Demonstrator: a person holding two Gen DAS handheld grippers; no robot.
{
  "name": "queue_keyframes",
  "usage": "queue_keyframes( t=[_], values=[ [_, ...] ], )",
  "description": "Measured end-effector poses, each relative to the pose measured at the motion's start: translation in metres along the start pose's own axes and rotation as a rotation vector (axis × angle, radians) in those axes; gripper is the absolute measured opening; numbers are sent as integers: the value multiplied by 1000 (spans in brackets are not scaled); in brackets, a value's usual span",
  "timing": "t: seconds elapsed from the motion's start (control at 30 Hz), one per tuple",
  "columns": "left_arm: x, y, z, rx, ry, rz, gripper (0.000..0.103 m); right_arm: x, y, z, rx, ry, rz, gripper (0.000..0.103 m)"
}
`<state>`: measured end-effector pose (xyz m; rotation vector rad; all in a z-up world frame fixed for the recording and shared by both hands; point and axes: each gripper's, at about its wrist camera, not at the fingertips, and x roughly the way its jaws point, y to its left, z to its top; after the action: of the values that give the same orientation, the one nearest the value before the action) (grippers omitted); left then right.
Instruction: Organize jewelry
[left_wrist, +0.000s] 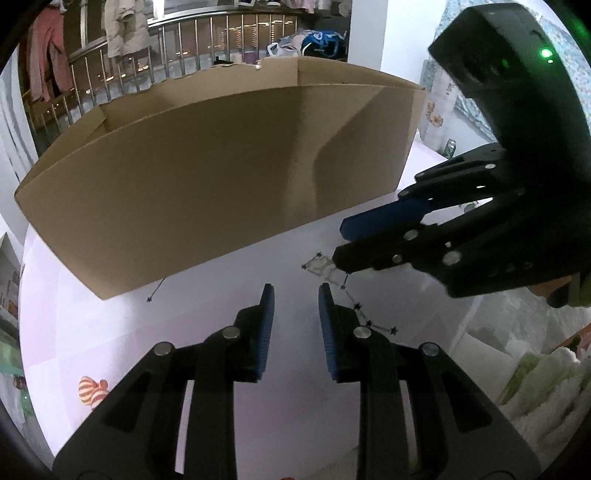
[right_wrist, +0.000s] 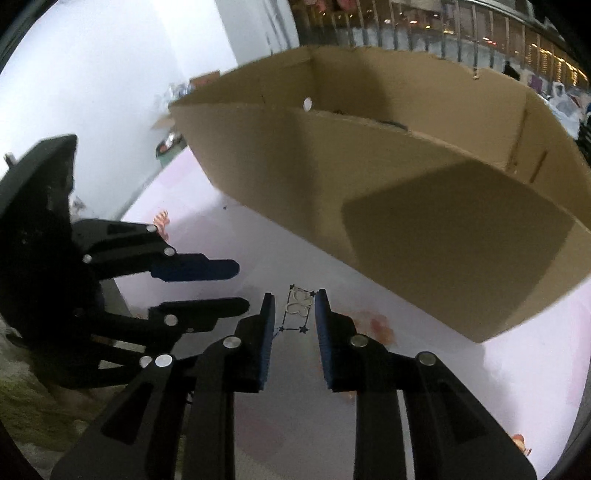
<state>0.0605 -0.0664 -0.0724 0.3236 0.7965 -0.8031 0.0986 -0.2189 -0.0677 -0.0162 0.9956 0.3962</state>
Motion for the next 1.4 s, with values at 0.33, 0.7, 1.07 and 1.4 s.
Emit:
queue_keyframes(
  t=[0.33,0.7,1.07,1.4],
  values=[
    [13,10,10,-31,6,-16,23,21,12,14,-137,106,-38,25],
    [15,12,6,-57,-7,-21,23,35,25,22,-205,172,-74,19],
    [14,13,3,-75,-19,-25,23,47,31,30,-190,204,-77,16],
    [13,12,1,-81,-22,-24,23,42,28,28,-183,200,-73,16]
  ],
)
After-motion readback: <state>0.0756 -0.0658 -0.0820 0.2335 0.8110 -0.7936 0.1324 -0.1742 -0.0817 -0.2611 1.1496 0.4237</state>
